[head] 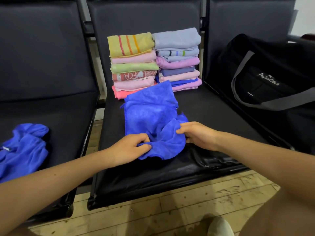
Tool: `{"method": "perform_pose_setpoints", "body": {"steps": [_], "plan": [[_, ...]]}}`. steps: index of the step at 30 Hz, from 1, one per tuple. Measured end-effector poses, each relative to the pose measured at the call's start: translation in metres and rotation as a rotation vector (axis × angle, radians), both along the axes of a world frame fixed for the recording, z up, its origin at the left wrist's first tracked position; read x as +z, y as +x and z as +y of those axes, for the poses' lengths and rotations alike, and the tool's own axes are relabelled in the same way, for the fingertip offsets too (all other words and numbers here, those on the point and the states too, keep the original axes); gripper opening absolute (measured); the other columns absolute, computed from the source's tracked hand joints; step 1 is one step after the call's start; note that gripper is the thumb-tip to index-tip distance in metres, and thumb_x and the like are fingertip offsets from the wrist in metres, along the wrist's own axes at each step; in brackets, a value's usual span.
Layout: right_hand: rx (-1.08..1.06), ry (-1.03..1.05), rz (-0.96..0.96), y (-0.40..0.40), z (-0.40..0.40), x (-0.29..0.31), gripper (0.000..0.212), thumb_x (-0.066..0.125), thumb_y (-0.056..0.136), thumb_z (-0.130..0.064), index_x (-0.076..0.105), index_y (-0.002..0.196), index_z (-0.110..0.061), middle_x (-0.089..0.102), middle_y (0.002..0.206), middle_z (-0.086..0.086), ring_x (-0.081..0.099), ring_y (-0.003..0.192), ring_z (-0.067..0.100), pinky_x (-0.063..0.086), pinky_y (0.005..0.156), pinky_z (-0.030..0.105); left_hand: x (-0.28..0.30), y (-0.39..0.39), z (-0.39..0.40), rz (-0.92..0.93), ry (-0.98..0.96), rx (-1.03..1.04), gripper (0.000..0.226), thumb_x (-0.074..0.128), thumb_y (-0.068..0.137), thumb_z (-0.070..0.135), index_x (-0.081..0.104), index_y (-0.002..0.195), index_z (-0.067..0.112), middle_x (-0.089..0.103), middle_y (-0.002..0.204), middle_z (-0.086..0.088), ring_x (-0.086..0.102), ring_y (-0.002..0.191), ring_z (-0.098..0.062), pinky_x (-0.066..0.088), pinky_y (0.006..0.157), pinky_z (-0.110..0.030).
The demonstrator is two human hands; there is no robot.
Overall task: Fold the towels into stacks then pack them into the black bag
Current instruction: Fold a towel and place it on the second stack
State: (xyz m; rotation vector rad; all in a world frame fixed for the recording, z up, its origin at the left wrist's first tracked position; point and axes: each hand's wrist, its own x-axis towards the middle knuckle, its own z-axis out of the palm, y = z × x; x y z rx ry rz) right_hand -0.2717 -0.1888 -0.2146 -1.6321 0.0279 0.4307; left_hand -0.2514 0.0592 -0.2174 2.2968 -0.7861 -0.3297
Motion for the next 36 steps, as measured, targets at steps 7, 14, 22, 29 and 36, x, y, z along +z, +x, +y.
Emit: {"method": "perform_pose_setpoints", "body": {"steps": [7, 14, 22, 29, 36], "plan": [[-0.028, -0.196, -0.074, 0.003, -0.008, -0.007, 0.011, 0.065, 0.089, -0.025, 0.068, 0.084, -0.016, 0.069, 0.091, -0.003, 0.058, 0.091, 0.016, 0.042, 0.084, 0.033, -0.005, 0.000, 0.003, -0.002, -0.012, -0.019, 0.028, 0.059, 0.092, 0.024, 0.048, 0.066, 0.021, 0.048, 0.059, 0.012, 0.042, 0.058, -0.004, 0.036, 0.058, -0.020], [-0.277, 0.008, -0.159, 0.004, 0.000, -0.003, 0.026, 0.067, 0.088, -0.025, 0.051, 0.070, -0.017, 0.055, 0.078, 0.011, 0.052, 0.076, 0.021, 0.045, 0.074, 0.029, -0.006, -0.001, 0.004, -0.009, -0.021, -0.049, 0.022, 0.059, 0.093, 0.026, 0.053, 0.073, 0.020, 0.054, 0.066, 0.018, 0.048, 0.062, -0.003, 0.039, 0.062, -0.016], [-0.356, -0.427, -0.466, 0.004, 0.003, -0.001, 0.046, 0.061, 0.093, -0.026, 0.030, 0.060, -0.018, 0.029, 0.056, -0.006, 0.027, 0.049, 0.005, 0.027, 0.048, 0.017, -0.005, -0.001, 0.004, 0.003, -0.014, -0.059, 0.021, 0.058, 0.094, 0.029, 0.054, 0.075, 0.021, 0.056, 0.069, 0.020, 0.050, 0.065, -0.001, 0.040, 0.064, -0.015], [-0.219, -0.886, -0.364, -0.004, -0.039, 0.034, 0.031, 0.068, 0.084, -0.044, 0.062, 0.066, -0.019, 0.061, 0.064, -0.010, 0.054, 0.059, 0.006, 0.042, 0.060, 0.023, -0.007, -0.002, 0.004, -0.018, -0.028, -0.068, 0.021, 0.057, 0.094, 0.029, 0.053, 0.076, 0.022, 0.055, 0.070, 0.016, 0.049, 0.065, -0.004, 0.041, 0.065, -0.019], [-0.352, -0.499, -0.386, -0.028, -0.086, 0.057, 0.021, 0.059, 0.092, -0.006, 0.067, 0.105, -0.021, 0.063, 0.066, -0.008, 0.054, 0.061, -0.003, 0.043, 0.064, 0.010, -0.006, -0.010, 0.007, -0.092, -0.103, -0.101, 0.019, 0.058, 0.093, 0.035, 0.051, 0.079, 0.024, 0.053, 0.070, 0.013, 0.045, 0.065, -0.005, 0.038, 0.064, -0.021]]}}
